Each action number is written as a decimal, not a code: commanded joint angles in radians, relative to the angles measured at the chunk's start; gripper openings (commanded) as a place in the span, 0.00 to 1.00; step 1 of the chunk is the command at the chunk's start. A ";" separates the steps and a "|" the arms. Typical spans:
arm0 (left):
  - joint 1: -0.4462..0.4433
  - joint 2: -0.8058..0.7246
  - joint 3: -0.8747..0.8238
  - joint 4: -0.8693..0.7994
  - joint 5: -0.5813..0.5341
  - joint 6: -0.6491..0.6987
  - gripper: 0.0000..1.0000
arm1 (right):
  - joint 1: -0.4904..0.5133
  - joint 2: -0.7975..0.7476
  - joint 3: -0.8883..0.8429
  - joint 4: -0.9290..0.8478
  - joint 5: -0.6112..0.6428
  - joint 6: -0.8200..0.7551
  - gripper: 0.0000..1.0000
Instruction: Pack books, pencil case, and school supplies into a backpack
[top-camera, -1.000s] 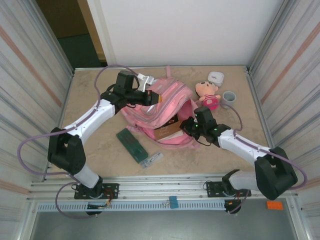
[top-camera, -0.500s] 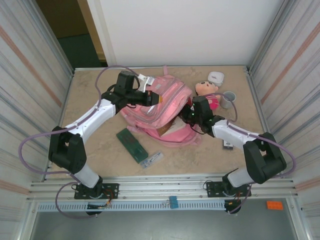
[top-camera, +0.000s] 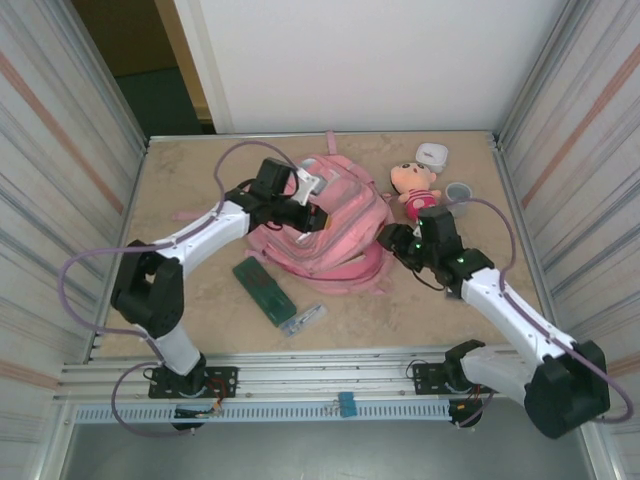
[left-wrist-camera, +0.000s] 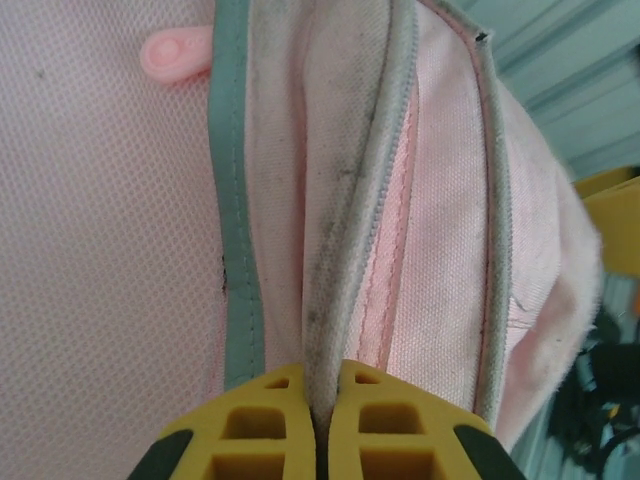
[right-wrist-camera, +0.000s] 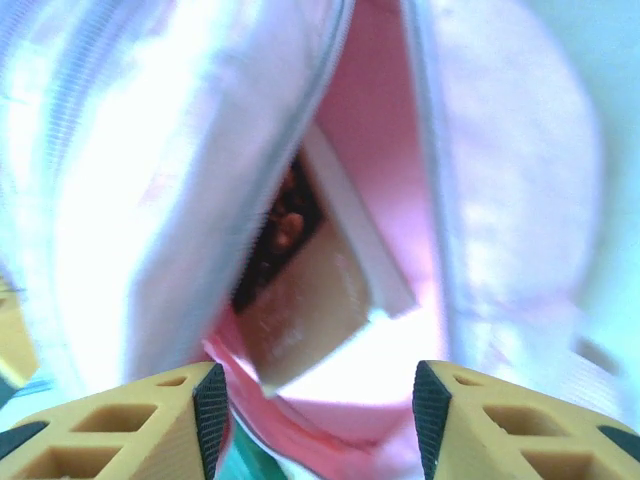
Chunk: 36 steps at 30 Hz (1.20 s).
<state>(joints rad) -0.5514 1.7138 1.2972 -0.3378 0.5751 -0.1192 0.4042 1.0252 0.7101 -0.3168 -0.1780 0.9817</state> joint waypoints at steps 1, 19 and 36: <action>-0.032 0.068 0.006 -0.064 -0.099 0.108 0.00 | -0.014 -0.100 -0.015 -0.177 0.036 -0.046 0.55; 0.020 -0.111 -0.001 -0.057 -0.131 -0.005 0.71 | 0.345 0.084 0.211 -0.243 0.224 -0.925 0.62; 0.287 -0.459 -0.401 0.078 -0.065 -0.256 0.75 | 0.417 0.458 0.159 0.040 0.276 -1.771 0.87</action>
<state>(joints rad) -0.2813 1.3106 0.9157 -0.3050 0.4904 -0.3386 0.8230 1.4330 0.8600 -0.3313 0.1287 -0.6491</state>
